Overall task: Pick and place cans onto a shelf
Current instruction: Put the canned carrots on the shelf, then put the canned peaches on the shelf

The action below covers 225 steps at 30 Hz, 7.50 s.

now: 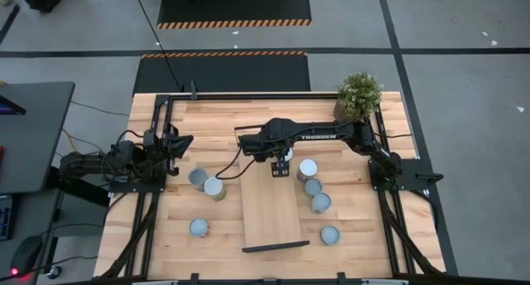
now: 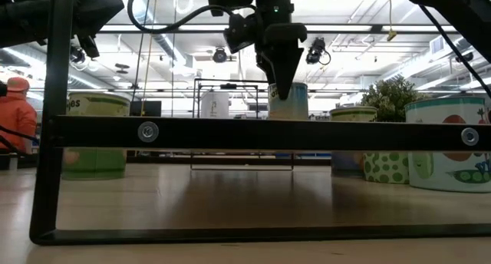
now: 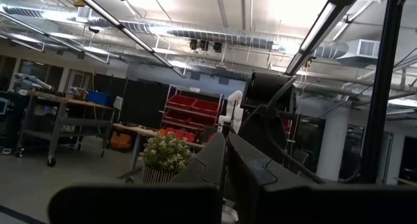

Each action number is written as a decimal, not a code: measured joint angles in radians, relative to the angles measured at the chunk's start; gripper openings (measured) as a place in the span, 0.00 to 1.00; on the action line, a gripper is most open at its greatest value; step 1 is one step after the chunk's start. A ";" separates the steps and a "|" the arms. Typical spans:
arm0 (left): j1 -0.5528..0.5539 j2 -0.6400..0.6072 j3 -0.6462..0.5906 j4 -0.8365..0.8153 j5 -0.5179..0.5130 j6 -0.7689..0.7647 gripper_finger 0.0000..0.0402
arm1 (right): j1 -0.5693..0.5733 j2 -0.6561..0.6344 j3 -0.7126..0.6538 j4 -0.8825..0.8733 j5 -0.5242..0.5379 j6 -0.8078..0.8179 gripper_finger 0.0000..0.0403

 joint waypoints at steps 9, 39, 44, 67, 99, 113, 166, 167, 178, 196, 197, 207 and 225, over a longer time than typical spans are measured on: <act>0.000 0.000 0.000 0.000 0.000 0.000 0.06 | -0.007 0.002 0.000 0.004 -0.016 0.020 0.83; 0.000 0.000 0.000 -0.001 0.000 0.000 0.06 | 0.116 -0.094 0.000 0.137 0.229 0.009 0.94; 0.000 0.000 0.000 -0.001 0.000 0.000 0.06 | 0.168 -0.096 -0.011 0.092 0.313 0.067 0.94; 0.000 0.001 0.000 -0.008 0.000 0.000 0.06 | 0.277 -0.284 -0.474 0.226 0.606 0.266 0.93; 0.000 0.000 0.000 -0.009 0.000 0.004 0.06 | 0.211 -0.377 -0.607 0.500 0.538 0.093 0.93; 0.000 0.006 0.000 -0.117 0.000 0.010 0.06 | 0.211 -0.704 -0.915 0.704 0.278 0.296 0.93; 0.000 0.005 0.000 -0.106 0.000 -0.008 0.06 | 0.052 -0.622 -1.040 0.519 -0.039 0.670 0.81; 0.000 0.005 0.000 -0.106 0.000 -0.008 0.06 | 0.052 -0.621 -1.029 0.510 -0.039 0.653 0.81; 0.000 0.005 0.000 -0.106 0.000 -0.008 0.06 | 0.133 -0.620 -0.736 0.432 -0.054 0.449 0.82; 0.000 0.005 0.000 -0.087 0.000 -0.001 0.06 | 0.236 -0.507 -0.527 0.638 -0.132 0.219 0.83; 0.000 0.005 0.000 -0.088 0.000 0.000 0.06 | 0.231 -0.475 -0.489 0.614 -0.133 0.191 0.83; 0.000 0.005 0.000 -0.091 0.000 0.001 0.06 | 0.156 -0.195 -0.133 0.422 -0.093 -0.132 0.83; 0.000 0.005 0.000 -0.090 0.000 0.001 0.06 | 0.133 -0.025 -0.085 0.339 -0.052 -0.274 0.94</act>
